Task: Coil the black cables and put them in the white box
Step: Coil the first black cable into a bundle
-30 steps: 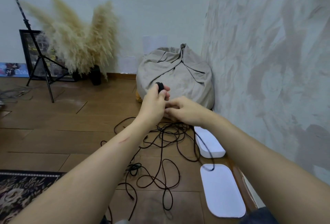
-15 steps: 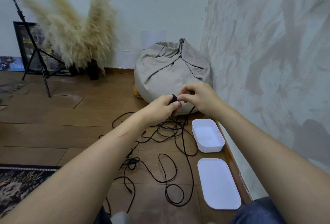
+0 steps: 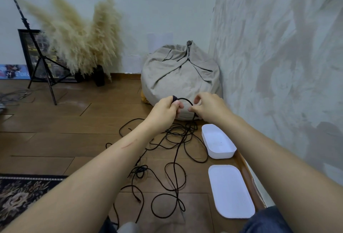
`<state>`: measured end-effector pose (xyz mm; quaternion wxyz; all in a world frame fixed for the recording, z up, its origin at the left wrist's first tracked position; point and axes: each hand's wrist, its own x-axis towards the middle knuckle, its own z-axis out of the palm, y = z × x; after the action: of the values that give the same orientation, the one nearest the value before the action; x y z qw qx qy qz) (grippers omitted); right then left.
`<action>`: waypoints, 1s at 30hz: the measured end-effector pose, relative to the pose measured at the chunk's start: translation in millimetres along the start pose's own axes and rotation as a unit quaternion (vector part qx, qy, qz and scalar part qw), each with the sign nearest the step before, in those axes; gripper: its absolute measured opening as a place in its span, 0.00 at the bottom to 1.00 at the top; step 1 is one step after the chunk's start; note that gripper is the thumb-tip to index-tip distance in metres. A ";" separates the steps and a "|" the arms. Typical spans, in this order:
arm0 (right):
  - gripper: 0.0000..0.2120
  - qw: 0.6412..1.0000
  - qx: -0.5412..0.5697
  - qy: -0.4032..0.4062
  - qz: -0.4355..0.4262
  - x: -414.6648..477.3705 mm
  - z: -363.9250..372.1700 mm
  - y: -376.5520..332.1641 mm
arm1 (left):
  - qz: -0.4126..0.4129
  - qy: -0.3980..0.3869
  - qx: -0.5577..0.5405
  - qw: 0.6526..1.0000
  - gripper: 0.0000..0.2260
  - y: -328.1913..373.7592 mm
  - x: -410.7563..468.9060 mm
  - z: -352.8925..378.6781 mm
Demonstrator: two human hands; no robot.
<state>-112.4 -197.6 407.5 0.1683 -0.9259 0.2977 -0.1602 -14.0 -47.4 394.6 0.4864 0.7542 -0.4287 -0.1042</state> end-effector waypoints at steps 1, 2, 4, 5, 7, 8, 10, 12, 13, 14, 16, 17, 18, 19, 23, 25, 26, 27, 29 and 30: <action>0.16 1.000 -0.006 -0.011 0.010 0.2 -1.0 0.8 | 0.003 0.005 0.004 1.000 0.13 0.0 -0.1 1.1; 0.14 1.000 -0.014 -0.022 0.015 -0.2 -2.7 1.9 | 0.005 0.008 0.007 1.000 0.13 0.2 -0.4 1.8; 0.10 0.999 -0.031 -0.040 0.012 -1.5 -6.0 4.0 | 0.005 0.009 0.011 1.000 0.13 0.2 -1.1 2.3; 0.09 0.998 -0.040 -0.046 0.008 -2.8 -6.7 4.7 | 0.004 0.008 0.013 1.000 0.12 -0.1 -1.4 2.5; 0.07 0.998 -0.036 -0.057 0.004 -5.8 -4.7 4.3 | 0.001 0.006 0.017 1.000 0.12 -0.4 -1.7 3.0; 0.06 0.998 -0.012 -0.067 0.009 -7.2 -2.8 3.9 | 0.000 0.005 0.018 1.000 0.12 -0.5 -1.8 3.4; 0.03 0.994 0.064 -0.082 0.030 -10.3 0.7 2.4 | -0.002 0.004 0.020 1.000 0.12 -0.6 -1.7 4.7; 0.05 0.994 0.076 -0.075 0.010 -10.5 3.1 4.4 | -0.002 0.005 0.017 1.000 0.13 -0.4 -1.3 5.5; 0.07 0.995 0.056 -0.076 -0.012 -10.6 3.1 5.9 | -0.003 0.005 0.016 1.000 0.13 -0.4 -0.9 5.6; 0.10 0.995 0.039 -0.084 -0.032 -11.5 2.5 6.5 | -0.004 0.006 0.016 1.000 0.13 -0.5 -0.6 5.5; 0.11 0.992 0.042 -0.106 -0.055 -12.7 0.7 7.7 | -0.005 0.008 0.017 1.000 0.13 -1.2 -0.5 4.6; 0.10 0.990 0.054 -0.112 -0.062 -12.7 0.3 7.9 | -0.006 0.009 0.017 1.000 0.13 -2.0 -0.6 4.0; 0.09 0.989 0.064 -0.110 -0.068 -12.1 0.8 8.2 | -0.008 0.010 0.016 1.000 0.13 -3.0 -0.8 3.4; 0.07 0.989 0.073 -0.102 -0.075 -11.2 1.6 8.3 | -0.010 0.010 0.013 1.000 0.13 -4.0 -1.0 3.0; 0.12 0.988 0.123 -0.066 -0.062 -4.4 0.3 10.6 | -0.014 0.004 0.006 1.000 0.13 -6.2 -1.7 3.1; 0.11 0.989 0.117 -0.066 -0.055 -1.7 -1.7 11.4 | -0.015 0.003 0.002 1.000 0.13 -5.6 -2.1 2.9; 0.09 0.991 0.102 -0.067 -0.060 -0.6 -2.2 12.3 | -0.014 0.002 0.002 1.000 0.13 -4.9 -2.6 2.9; 0.08 0.992 0.084 -0.070 -0.068 -0.8 -3.1 12.3 | -0.011 0.001 0.004 1.000 0.13 -4.1 -3.0 3.1; 0.08 0.993 0.043 -0.079 -0.078 -4.1 -6.4 9.9 | -0.006 0.002 0.013 1.000 0.13 -2.7 -3.6 4.1; 0.08 0.994 0.027 -0.079 -0.076 -4.8 -9.0 9.0 | -0.005 0.003 0.016 1.000 0.13 -2.3 -3.6 4.5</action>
<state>-124.1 -203.6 410.9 0.2042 -0.9506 0.2080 -0.1065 -17.5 -47.3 389.5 0.4752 0.7644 -0.4247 -0.0975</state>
